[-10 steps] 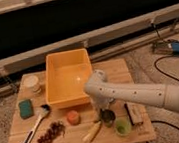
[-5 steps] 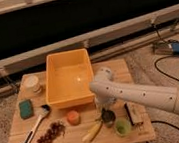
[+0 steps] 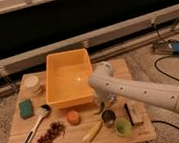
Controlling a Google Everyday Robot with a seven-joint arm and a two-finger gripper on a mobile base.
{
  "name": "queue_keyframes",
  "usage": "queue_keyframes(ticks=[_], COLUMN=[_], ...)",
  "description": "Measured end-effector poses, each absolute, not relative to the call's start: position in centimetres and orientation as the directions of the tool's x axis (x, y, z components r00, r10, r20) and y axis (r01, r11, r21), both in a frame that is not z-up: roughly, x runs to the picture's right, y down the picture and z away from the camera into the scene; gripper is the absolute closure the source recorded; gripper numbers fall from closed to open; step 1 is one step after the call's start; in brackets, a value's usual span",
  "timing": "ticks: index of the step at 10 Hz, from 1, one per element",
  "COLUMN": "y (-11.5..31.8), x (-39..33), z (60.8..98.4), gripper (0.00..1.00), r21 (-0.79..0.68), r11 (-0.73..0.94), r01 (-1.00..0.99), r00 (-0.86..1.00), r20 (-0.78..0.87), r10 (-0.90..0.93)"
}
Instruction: Place pepper in paper cup
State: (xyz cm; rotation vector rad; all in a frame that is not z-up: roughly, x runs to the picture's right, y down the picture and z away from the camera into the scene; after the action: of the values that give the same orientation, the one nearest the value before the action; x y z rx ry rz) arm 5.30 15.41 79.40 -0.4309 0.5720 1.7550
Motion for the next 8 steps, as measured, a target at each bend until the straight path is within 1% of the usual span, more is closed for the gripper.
queue_keyframes(ticks=[3, 8], y=[13.0, 10.6], x=[5.6, 6.3], z=[78.3, 76.6], gripper=[1.0, 1.0], r21=[0.155, 0.172], r11=[-0.19, -0.155], r01=[-0.97, -0.973], r00=[-0.243, -0.22], r20=[-0.526, -0.482], r10=[0.815, 0.848])
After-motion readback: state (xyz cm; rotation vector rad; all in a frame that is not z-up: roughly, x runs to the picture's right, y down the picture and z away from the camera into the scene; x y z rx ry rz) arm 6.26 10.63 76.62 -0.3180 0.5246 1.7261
